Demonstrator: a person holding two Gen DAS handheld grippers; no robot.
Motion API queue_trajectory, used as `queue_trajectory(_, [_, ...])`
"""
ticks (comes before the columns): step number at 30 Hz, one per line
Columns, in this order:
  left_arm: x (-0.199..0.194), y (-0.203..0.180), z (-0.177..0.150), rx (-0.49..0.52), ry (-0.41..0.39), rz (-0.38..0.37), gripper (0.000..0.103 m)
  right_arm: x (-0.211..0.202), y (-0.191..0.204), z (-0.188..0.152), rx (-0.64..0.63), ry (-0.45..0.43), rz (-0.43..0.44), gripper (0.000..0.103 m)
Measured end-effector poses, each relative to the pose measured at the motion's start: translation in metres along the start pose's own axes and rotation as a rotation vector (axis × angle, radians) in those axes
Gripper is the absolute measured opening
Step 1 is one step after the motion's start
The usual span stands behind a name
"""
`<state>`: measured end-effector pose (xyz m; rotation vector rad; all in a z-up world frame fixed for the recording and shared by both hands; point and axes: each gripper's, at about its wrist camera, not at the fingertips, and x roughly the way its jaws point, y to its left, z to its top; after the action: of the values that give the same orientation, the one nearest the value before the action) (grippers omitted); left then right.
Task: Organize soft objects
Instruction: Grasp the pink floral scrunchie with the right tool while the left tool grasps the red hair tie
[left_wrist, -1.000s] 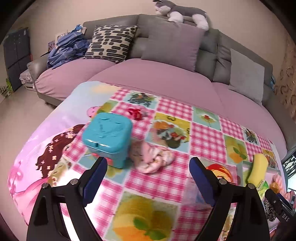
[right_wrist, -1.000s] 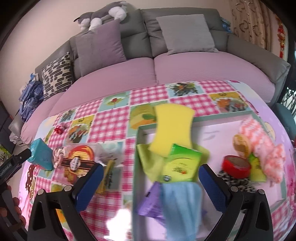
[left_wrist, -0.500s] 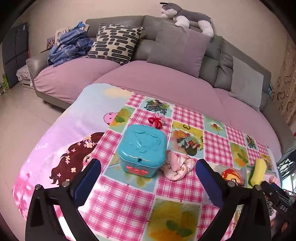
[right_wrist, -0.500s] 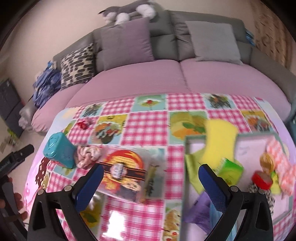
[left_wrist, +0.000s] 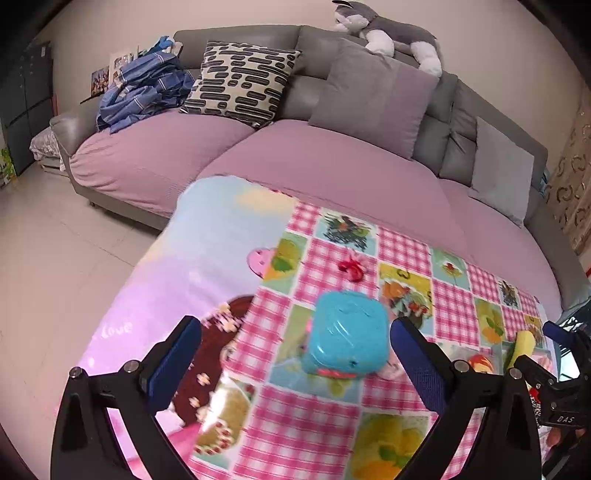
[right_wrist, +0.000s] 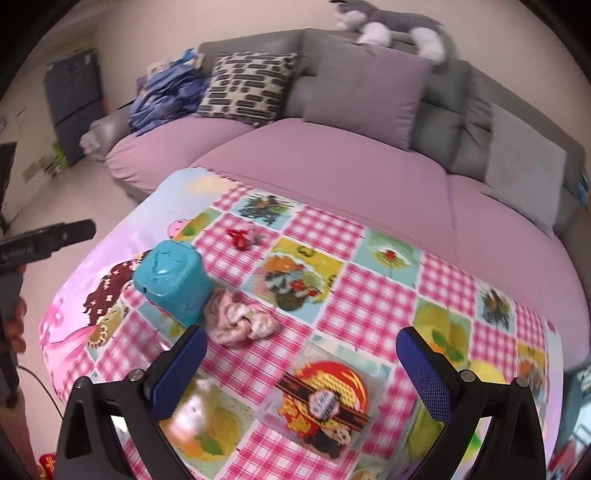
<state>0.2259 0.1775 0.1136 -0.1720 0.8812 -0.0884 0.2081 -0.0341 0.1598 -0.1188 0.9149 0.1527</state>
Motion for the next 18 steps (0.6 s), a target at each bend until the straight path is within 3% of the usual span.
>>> queue_trajectory(7, [0.010, 0.014, 0.029, 0.039, 0.024, 0.007, 0.102, 0.036, 0.010, 0.028, -0.036, 0.071, 0.085, 0.100])
queue_trajectory(14, [0.060, 0.018, 0.041, 0.042, 0.171, -0.048, 0.102, 0.105, 0.025, 0.023, -0.003, 0.269, 0.175, 0.094])
queue_trajectory(18, [0.092, 0.020, 0.042, 0.035, 0.259, -0.067, 0.102, 0.134, 0.038, 0.017, -0.006, 0.338, 0.186, 0.092])
